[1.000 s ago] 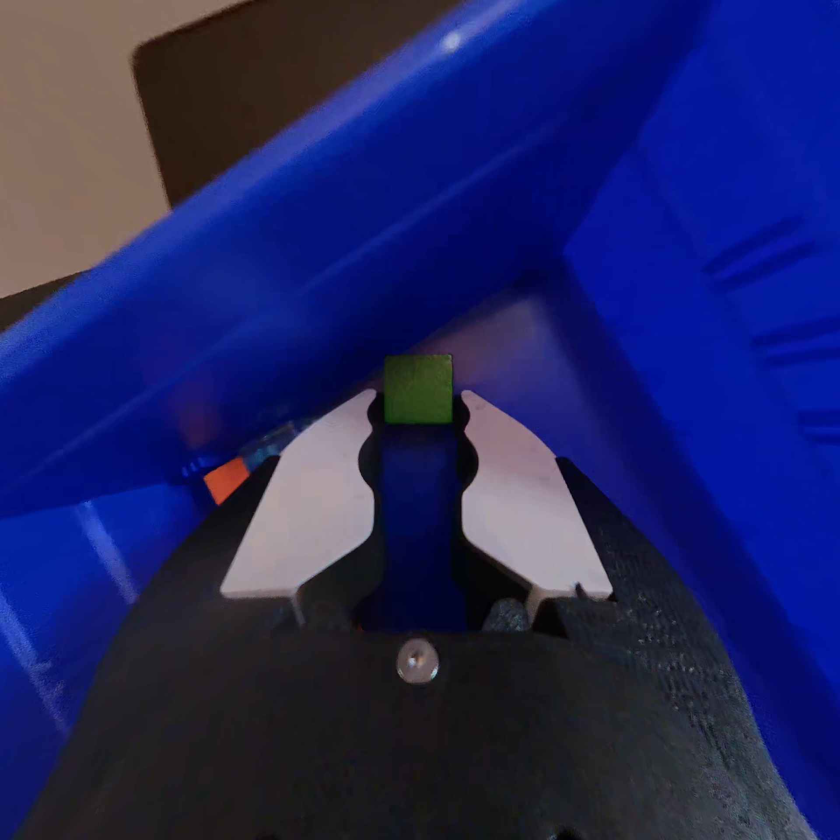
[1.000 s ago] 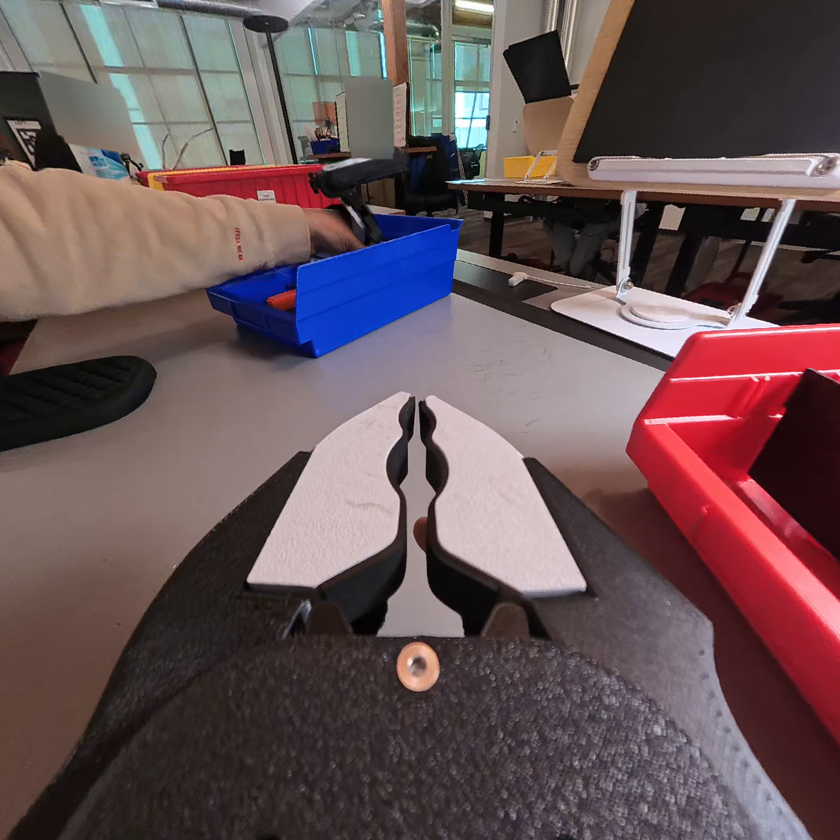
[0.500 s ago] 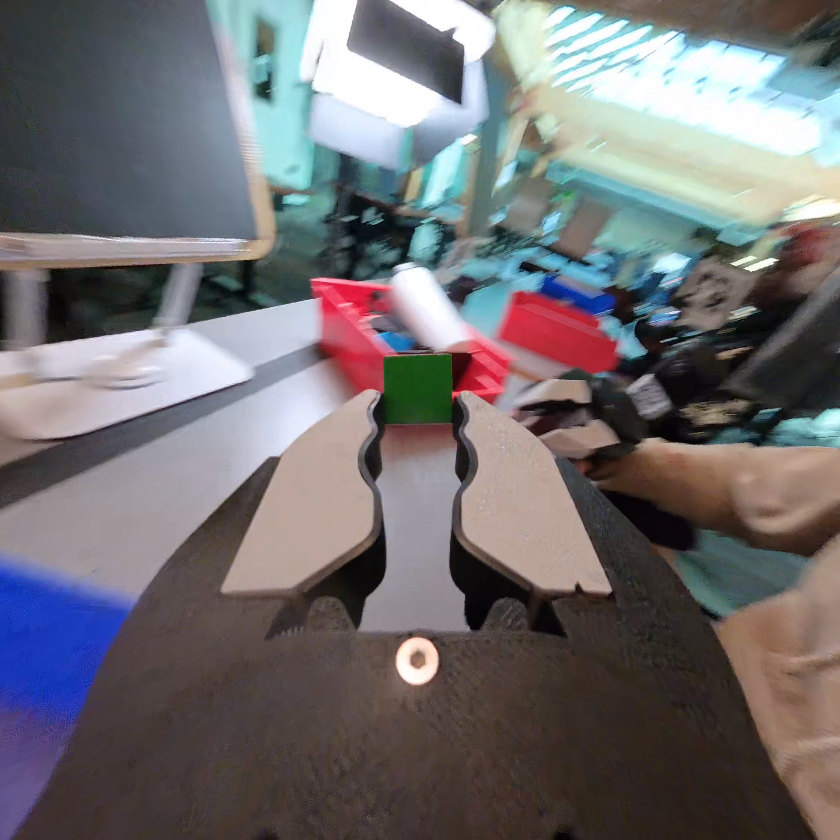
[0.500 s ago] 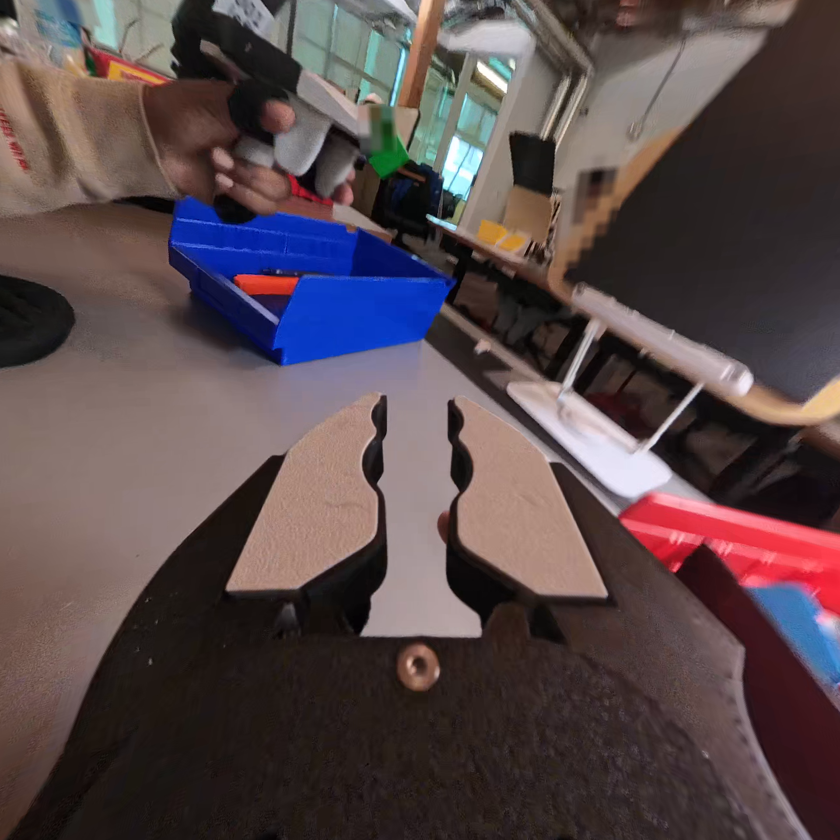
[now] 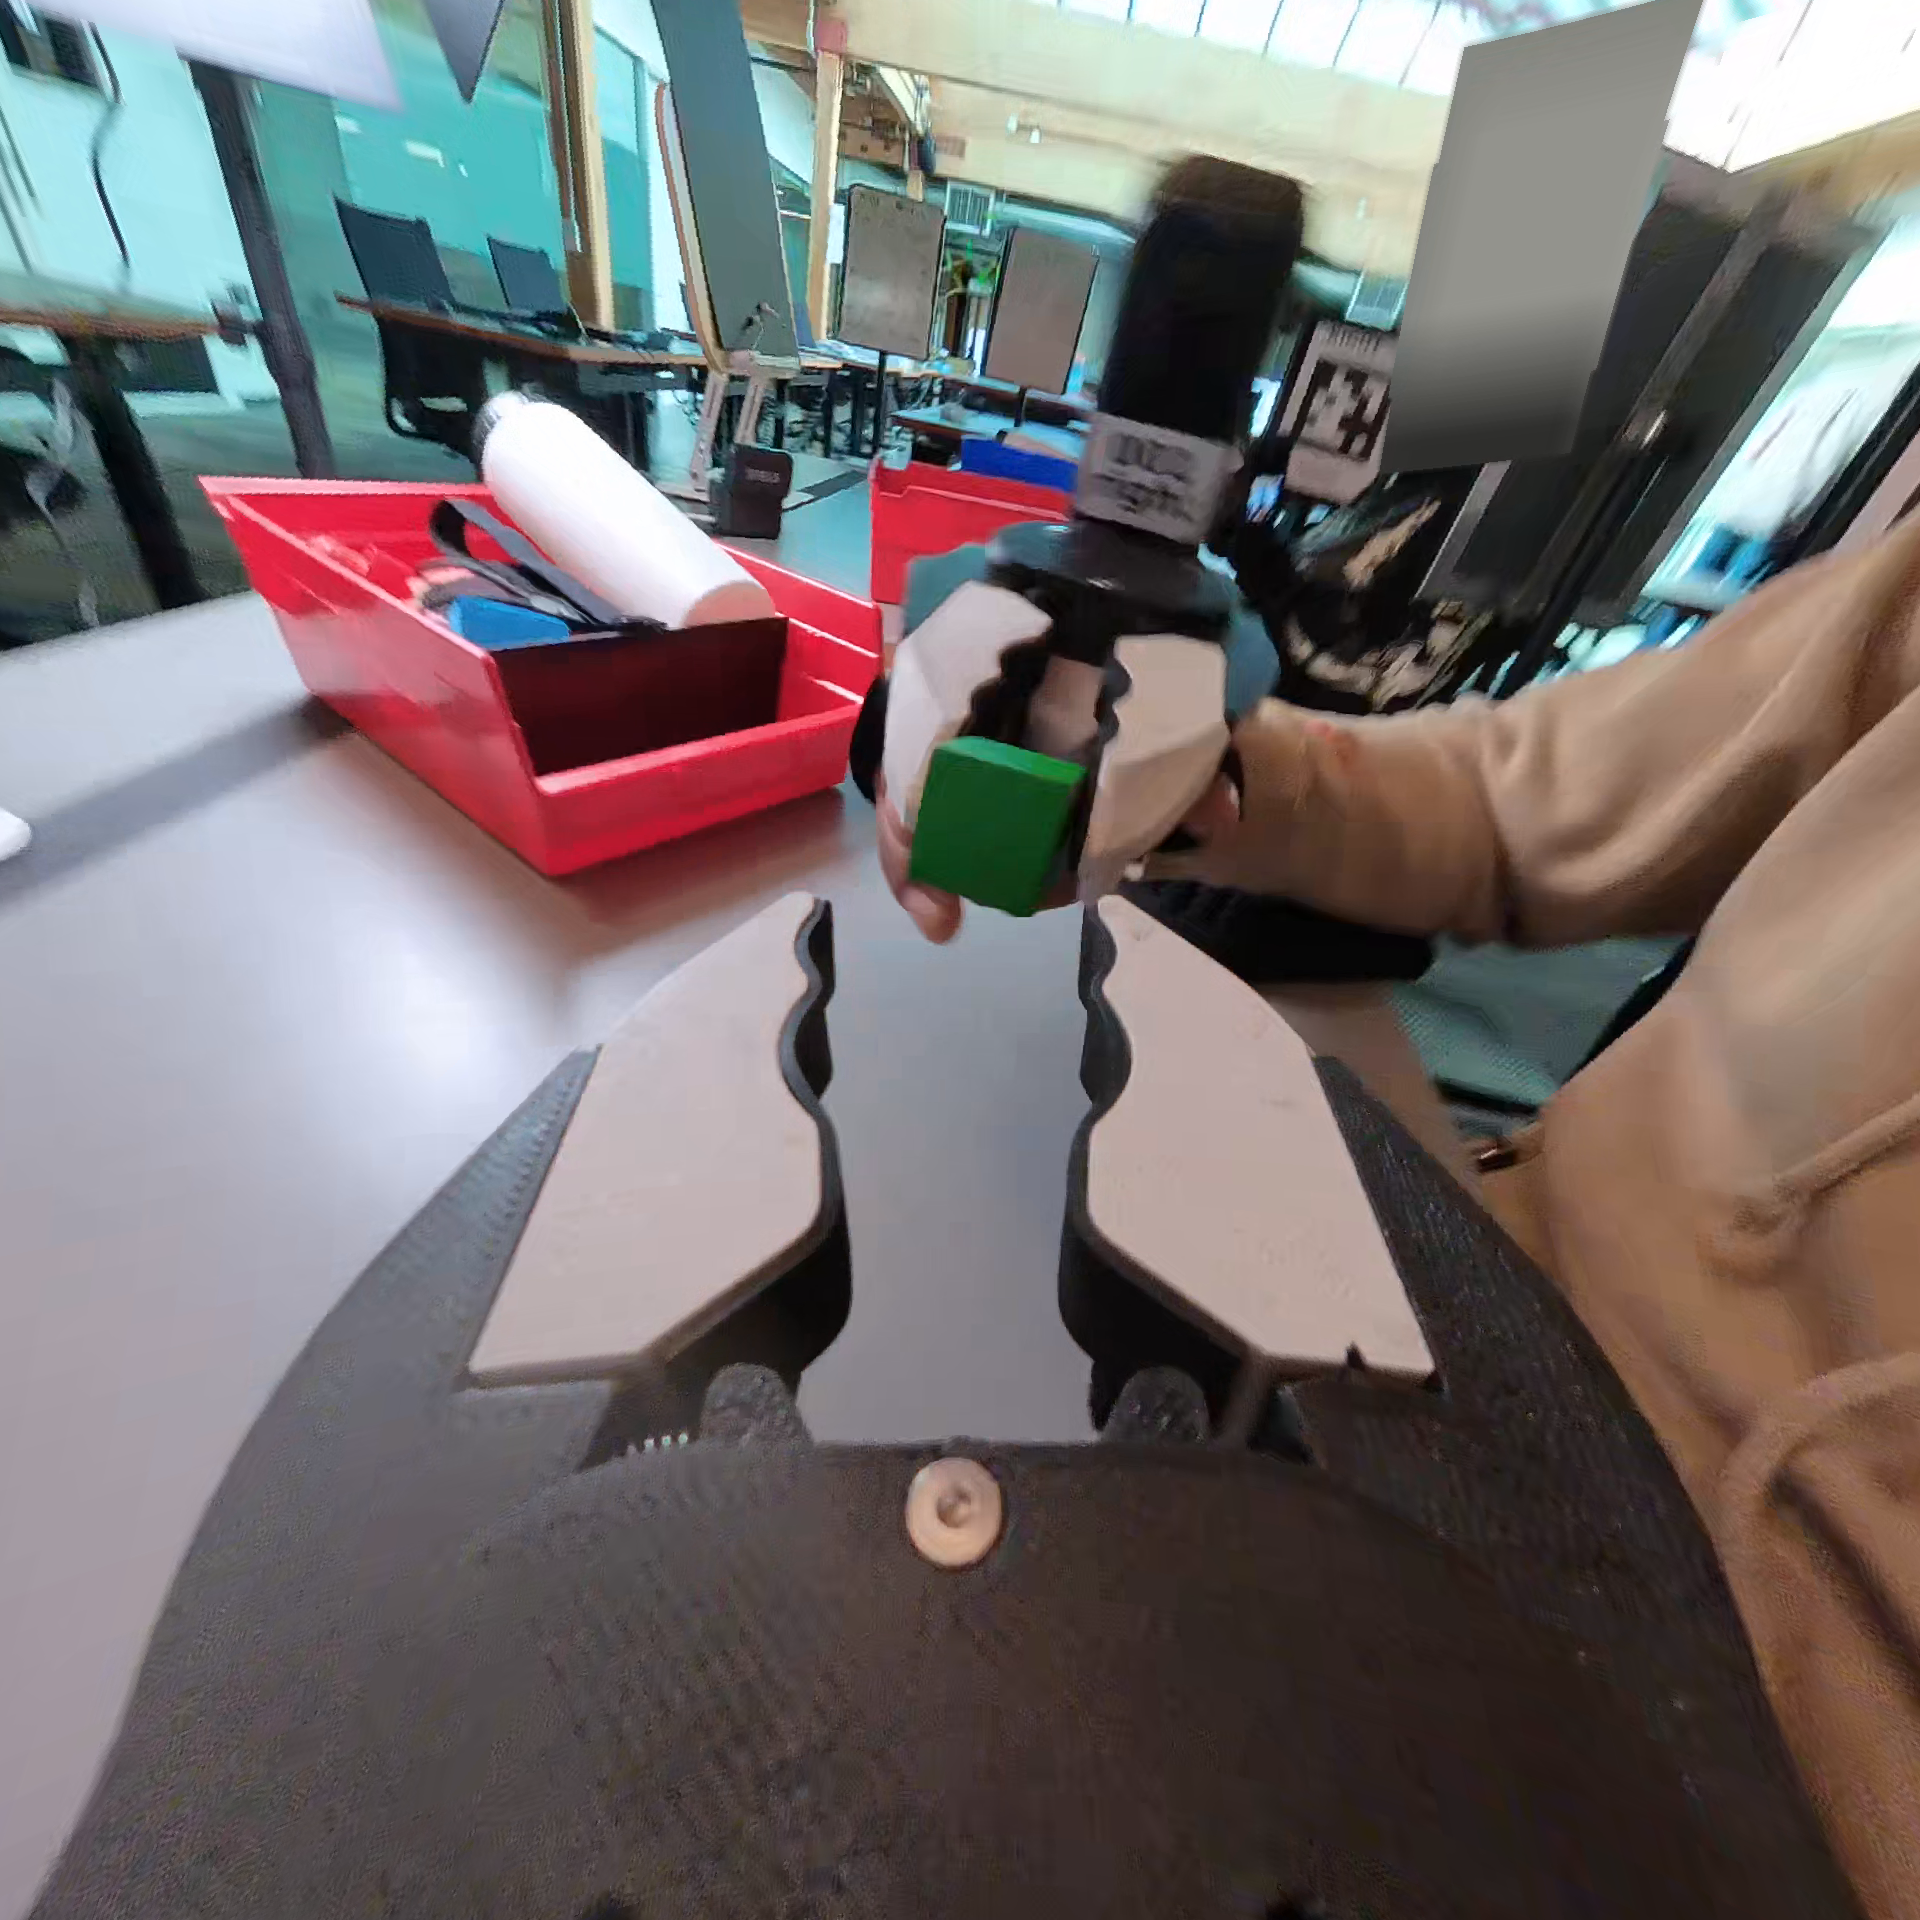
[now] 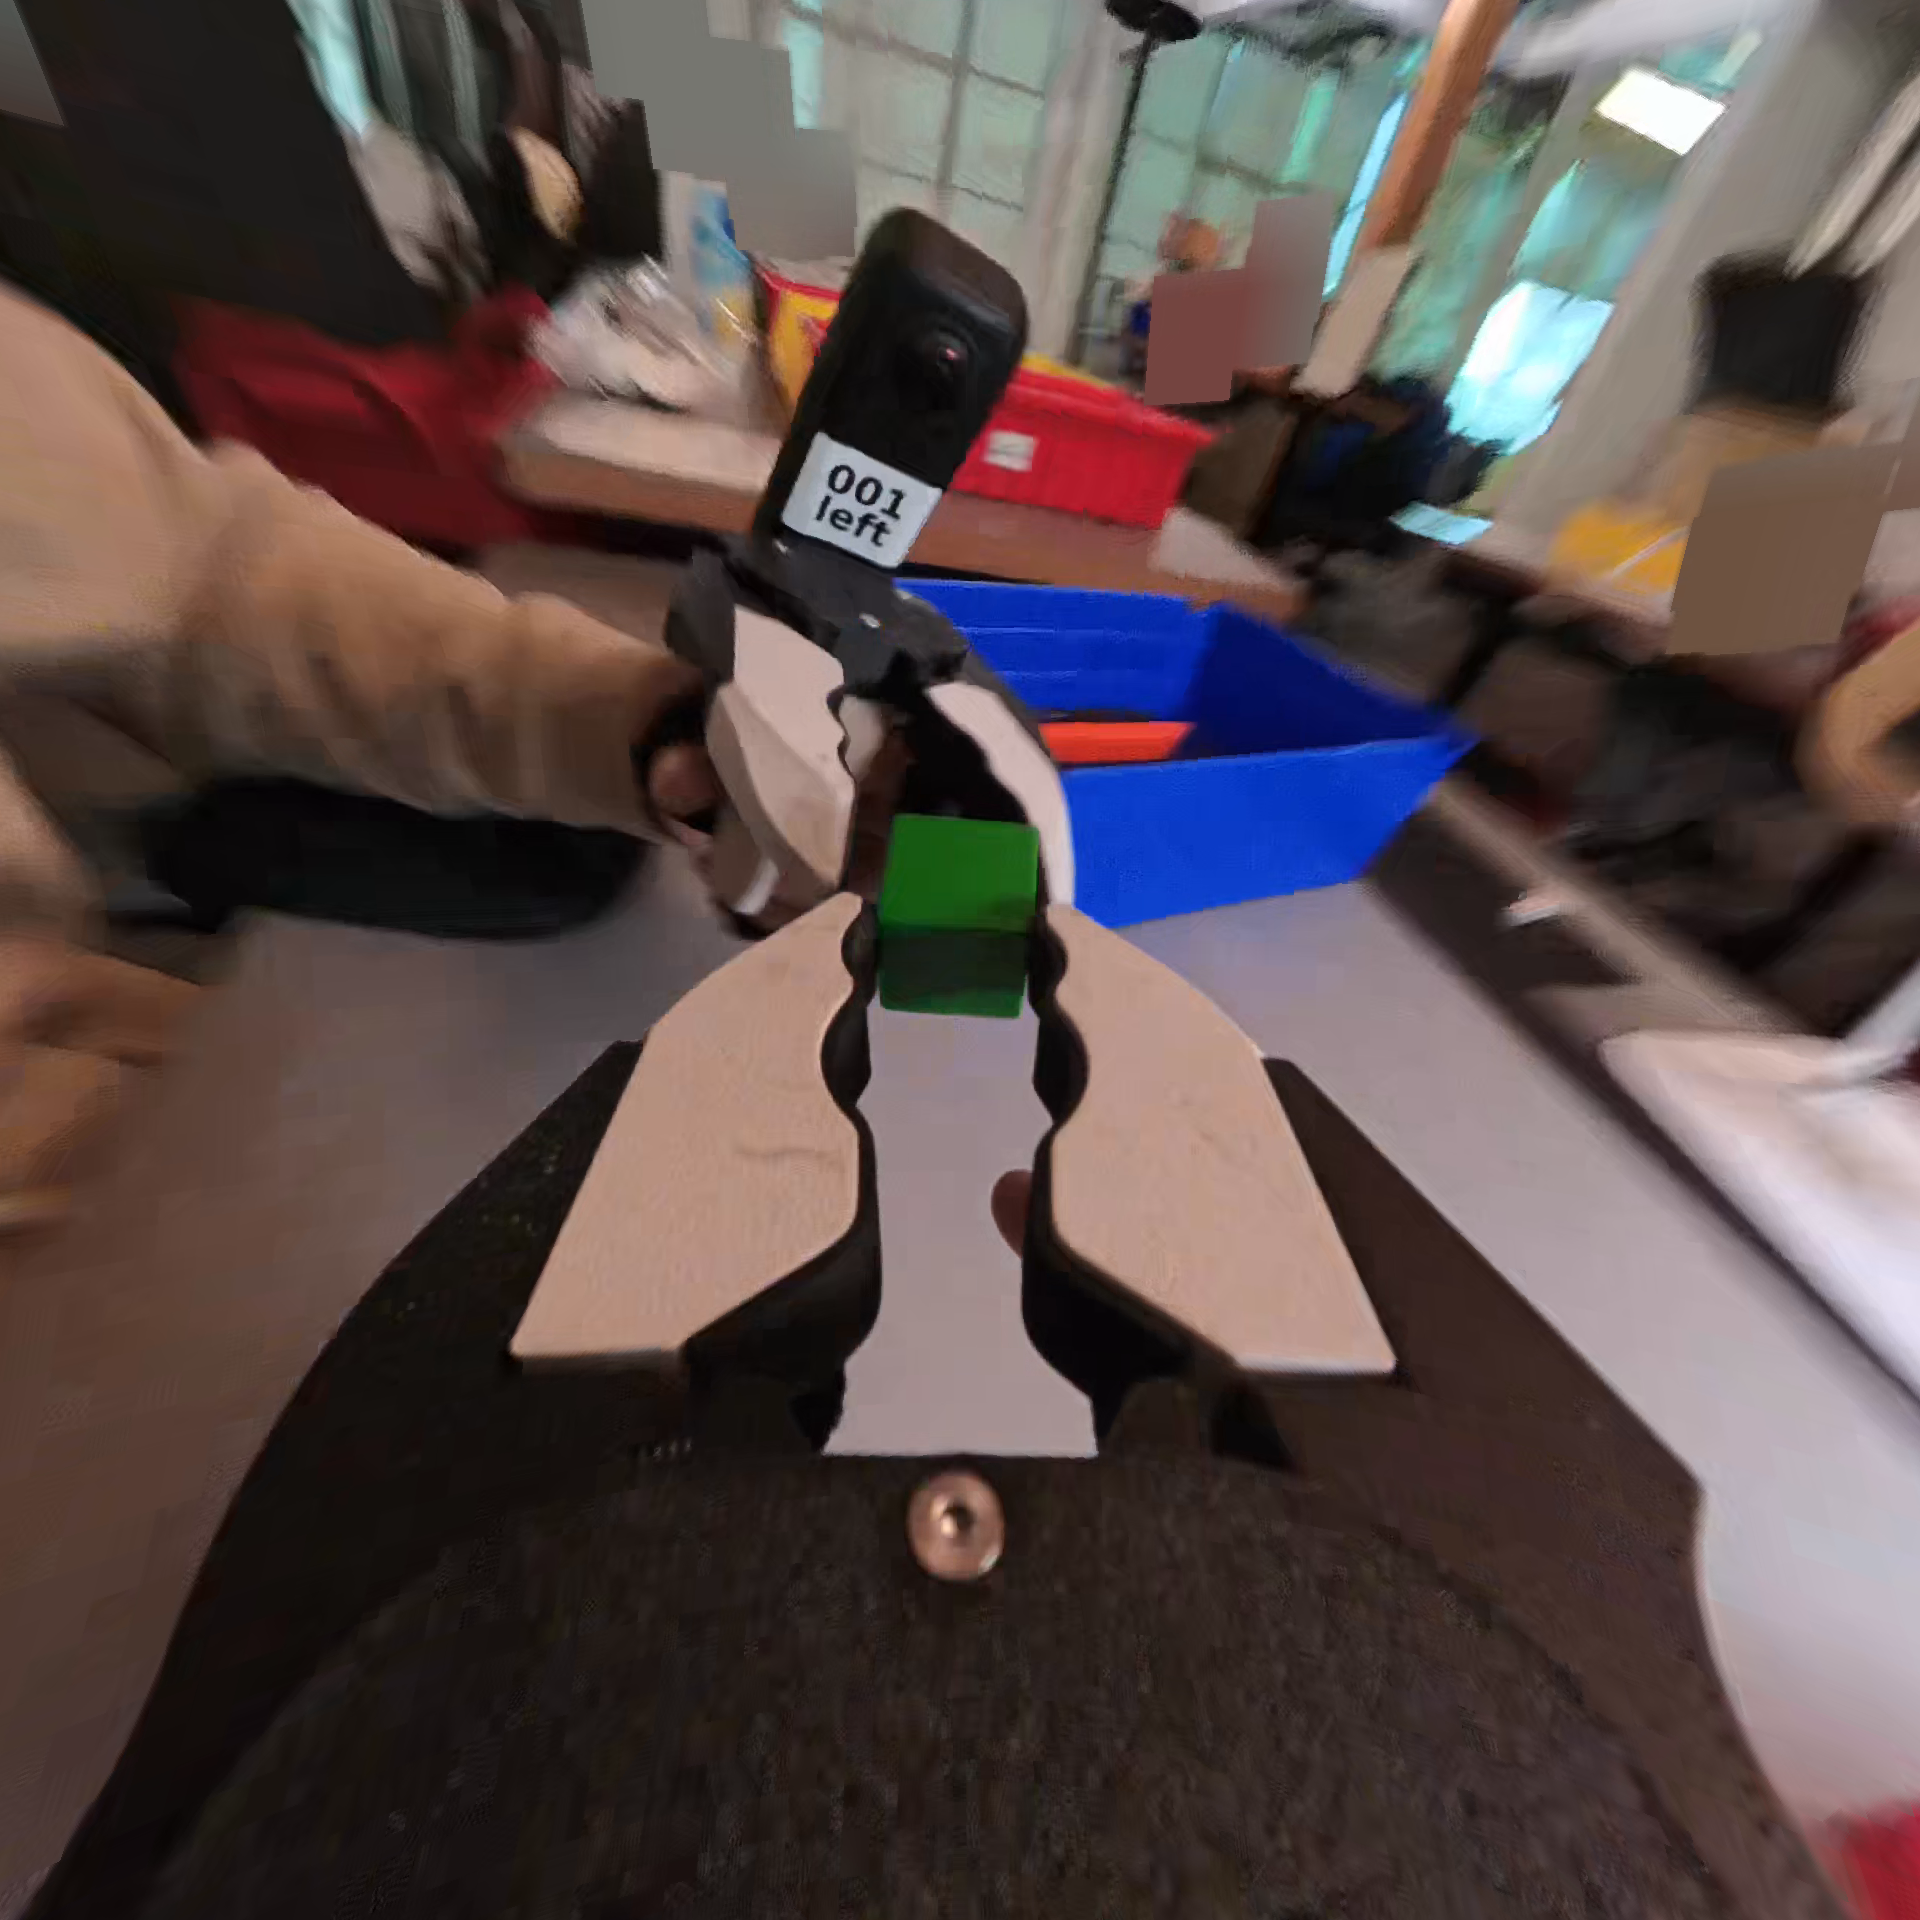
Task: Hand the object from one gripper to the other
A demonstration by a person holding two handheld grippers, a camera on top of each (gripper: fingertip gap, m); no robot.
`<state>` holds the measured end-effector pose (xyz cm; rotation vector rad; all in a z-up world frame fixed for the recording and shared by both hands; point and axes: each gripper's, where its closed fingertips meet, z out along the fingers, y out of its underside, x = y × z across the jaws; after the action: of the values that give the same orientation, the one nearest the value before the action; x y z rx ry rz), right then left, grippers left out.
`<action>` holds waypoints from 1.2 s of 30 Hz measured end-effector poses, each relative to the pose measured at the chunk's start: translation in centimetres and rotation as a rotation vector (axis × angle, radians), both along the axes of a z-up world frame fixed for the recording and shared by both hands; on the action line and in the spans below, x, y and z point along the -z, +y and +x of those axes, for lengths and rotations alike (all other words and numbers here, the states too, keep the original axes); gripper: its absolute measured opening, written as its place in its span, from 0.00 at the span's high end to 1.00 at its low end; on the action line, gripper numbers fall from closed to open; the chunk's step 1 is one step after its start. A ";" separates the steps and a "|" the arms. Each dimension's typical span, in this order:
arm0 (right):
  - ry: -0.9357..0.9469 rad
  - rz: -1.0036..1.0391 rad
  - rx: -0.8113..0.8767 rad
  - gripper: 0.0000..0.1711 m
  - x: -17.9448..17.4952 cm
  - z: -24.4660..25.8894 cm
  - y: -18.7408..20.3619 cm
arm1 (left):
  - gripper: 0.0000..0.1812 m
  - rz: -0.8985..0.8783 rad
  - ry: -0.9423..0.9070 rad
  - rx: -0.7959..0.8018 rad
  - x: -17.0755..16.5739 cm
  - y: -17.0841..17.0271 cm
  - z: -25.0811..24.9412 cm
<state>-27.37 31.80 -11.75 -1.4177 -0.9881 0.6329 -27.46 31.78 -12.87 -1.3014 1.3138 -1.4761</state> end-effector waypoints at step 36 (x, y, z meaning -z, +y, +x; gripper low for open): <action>0.385 -0.735 -0.305 0.78 0.3 0.5 -1.7 | 0.76 0.305 -0.004 -0.068 0.3 -1.8 0.0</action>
<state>-26.87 30.11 -12.02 -1.6825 -0.6843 1.5475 -27.50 29.95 -13.13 -1.1309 1.4136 -1.1773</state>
